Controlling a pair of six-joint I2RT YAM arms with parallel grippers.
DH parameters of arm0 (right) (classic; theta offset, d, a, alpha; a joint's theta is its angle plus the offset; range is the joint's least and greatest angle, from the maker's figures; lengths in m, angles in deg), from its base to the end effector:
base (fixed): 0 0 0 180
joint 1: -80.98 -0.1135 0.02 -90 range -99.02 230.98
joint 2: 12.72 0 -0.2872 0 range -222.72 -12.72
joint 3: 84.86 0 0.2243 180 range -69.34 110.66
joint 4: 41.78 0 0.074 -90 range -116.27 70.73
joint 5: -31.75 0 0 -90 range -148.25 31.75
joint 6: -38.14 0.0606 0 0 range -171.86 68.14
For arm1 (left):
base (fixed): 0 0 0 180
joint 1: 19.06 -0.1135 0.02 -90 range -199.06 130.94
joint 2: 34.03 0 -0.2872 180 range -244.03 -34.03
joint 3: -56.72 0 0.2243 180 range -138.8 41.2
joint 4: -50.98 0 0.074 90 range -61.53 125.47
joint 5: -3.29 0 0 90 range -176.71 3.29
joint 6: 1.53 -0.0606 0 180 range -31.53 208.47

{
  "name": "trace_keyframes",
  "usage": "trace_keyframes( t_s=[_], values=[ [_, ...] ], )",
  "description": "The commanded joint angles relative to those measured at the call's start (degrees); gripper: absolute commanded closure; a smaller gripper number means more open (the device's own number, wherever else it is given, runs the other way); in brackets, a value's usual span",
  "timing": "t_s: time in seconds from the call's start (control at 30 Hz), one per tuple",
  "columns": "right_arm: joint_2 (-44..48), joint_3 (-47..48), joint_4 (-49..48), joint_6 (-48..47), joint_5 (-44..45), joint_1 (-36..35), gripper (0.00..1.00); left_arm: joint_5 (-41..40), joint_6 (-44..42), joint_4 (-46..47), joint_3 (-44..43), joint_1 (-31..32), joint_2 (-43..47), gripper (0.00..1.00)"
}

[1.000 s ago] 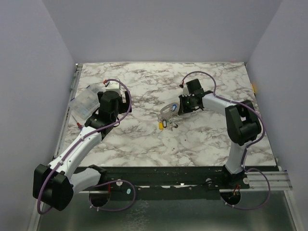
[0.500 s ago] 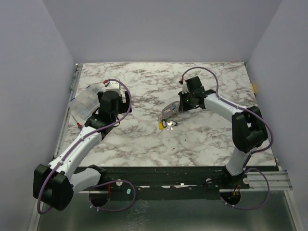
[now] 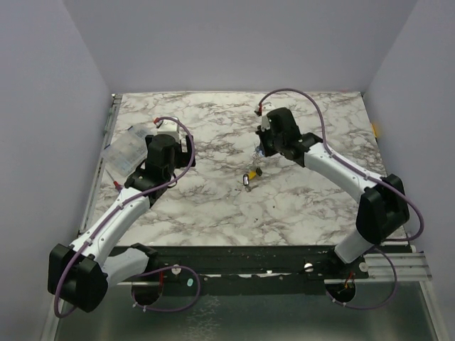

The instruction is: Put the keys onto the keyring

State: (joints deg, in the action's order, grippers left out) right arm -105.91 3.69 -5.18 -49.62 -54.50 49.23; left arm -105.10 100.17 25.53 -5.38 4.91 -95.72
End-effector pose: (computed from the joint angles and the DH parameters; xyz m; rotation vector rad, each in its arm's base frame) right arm 0.3088 0.1864 0.2935 -0.5526 2.2323 0.2326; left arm 0.2154 -0.0748 0.3123 0.0087 1.9850 -0.0807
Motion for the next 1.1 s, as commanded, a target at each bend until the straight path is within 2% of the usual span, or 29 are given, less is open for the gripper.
trace_keyframes(
  t_s=[0.0,0.1,0.17,0.3,0.4,0.6,0.8,1.0,1.07],
  values=[
    [7.0,-0.3,-8.0,-6.2,3.5,-4.9,0.99,5.9,-0.7,0.9,-0.8,0.3,2.3,0.06],
    [13.4,-6.6,-16.2,-10.1,-0.8,-7.4,0.99,9.3,-1.1,1.2,-1.0,0.4,3.4,0.09],
    [17.3,-10.1,-19.8,-11.5,-6.9,-7.7,0.99,12.2,-1.5,1.8,-0.9,0.6,4.4,0.11],
    [24.9,-16.6,-26.4,-13.6,-15.6,-7.7,0.99,22.8,-2.4,5.8,0.3,0.9,7.6,0.15],
    [28.0,-18.3,-28.0,-12.7,-19.1,-7.7,0.99,32.6,-2.6,10.3,2.6,1.3,10.5,0.26],
    [29.8,-17.8,-26.6,-11.1,-25.9,-7.7,0.99,47.1,0.2,22.8,8.4,2.5,14.7,0.31],
    [30.7,-16.7,-24.3,-9.6,-29.4,-7.8,0.99,49.6,3.9,32.5,12.6,4.6,16.6,0.32],
    [30.6,-16.6,-25.3,-4.4,-30.9,-7.8,0.99,51.1,8.2,47.0,18.2,5.0,19.2,0.38],
    [31.0,-17.2,-25.9,-3.4,-31.2,-7.9,0.99,51.8,8.4,49.2,18.8,5.1,19.9,0.39]
  ],
)
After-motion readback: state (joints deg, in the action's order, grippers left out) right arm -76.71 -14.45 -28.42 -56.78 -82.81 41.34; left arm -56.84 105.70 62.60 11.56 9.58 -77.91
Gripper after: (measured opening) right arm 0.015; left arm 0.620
